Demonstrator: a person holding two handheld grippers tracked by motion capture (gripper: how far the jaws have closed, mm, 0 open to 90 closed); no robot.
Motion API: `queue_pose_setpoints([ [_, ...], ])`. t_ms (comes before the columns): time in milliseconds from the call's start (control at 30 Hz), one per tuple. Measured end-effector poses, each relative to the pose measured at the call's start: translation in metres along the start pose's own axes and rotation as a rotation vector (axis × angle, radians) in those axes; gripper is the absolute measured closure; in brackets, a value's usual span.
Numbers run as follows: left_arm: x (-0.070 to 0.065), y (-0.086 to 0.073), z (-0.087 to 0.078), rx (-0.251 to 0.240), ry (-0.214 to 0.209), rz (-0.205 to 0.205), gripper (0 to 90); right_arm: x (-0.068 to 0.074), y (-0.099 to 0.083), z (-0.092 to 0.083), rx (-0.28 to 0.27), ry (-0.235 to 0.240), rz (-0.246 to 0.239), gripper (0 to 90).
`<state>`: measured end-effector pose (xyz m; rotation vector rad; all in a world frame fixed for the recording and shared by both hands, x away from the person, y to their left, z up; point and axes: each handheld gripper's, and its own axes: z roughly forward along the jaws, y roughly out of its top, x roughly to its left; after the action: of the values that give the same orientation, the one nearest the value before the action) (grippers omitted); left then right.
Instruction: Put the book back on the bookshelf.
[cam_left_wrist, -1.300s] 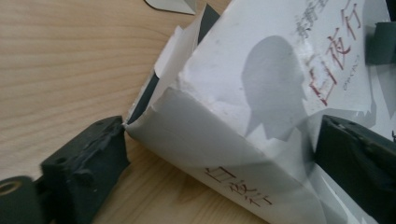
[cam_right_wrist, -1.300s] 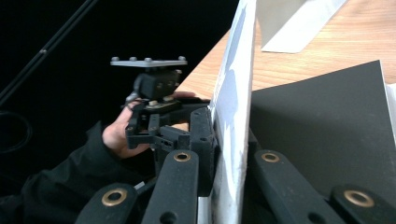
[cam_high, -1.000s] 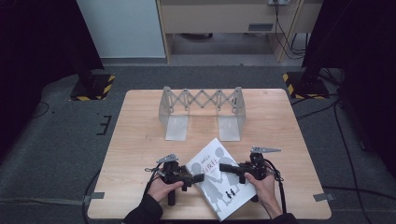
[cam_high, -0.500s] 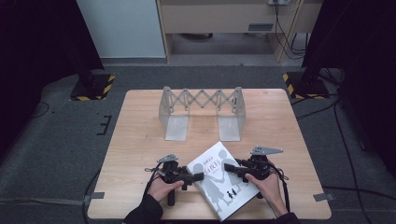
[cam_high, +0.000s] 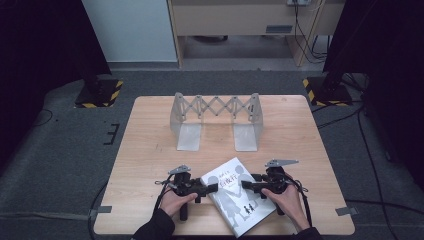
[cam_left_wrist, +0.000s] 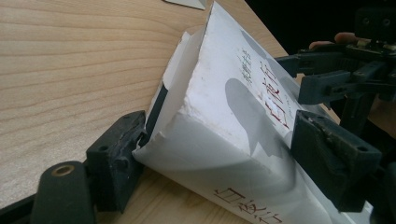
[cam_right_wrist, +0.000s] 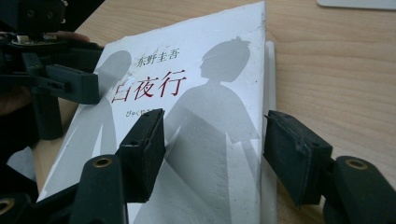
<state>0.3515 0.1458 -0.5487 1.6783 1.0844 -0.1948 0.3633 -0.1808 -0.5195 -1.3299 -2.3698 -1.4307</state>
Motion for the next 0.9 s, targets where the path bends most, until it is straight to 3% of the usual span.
queue_pose_setpoints([
  [100,-0.001,-0.001,0.001,-0.014,0.011,-0.017,19.5,-0.001,-0.001,0.002,0.023,0.036,0.021,38.8],
  [167,-0.001,-0.002,0.001,-0.029,0.013,-0.037,21.2,-0.001,-0.001,0.002,0.023,0.032,0.02,38.9],
  [367,-0.003,0.0,0.0,-0.052,0.019,-0.03,22.8,0.0,0.0,0.001,0.019,0.026,0.02,40.7],
  [500,-0.006,0.004,-0.004,-0.097,0.001,-0.032,29.0,-0.003,0.0,-0.003,-0.026,0.042,0.054,44.1],
  [700,-0.01,0.008,-0.009,-0.149,-0.02,-0.044,34.4,-0.002,0.001,-0.006,-0.075,0.049,0.065,46.7],
  [767,-0.013,0.011,-0.011,-0.152,-0.017,-0.022,35.5,-0.001,0.002,-0.008,-0.1,0.054,0.068,47.2],
  [900,-0.014,0.015,-0.015,-0.145,-0.028,-0.019,36.6,0.0,0.003,-0.009,-0.123,0.06,0.053,47.4],
])
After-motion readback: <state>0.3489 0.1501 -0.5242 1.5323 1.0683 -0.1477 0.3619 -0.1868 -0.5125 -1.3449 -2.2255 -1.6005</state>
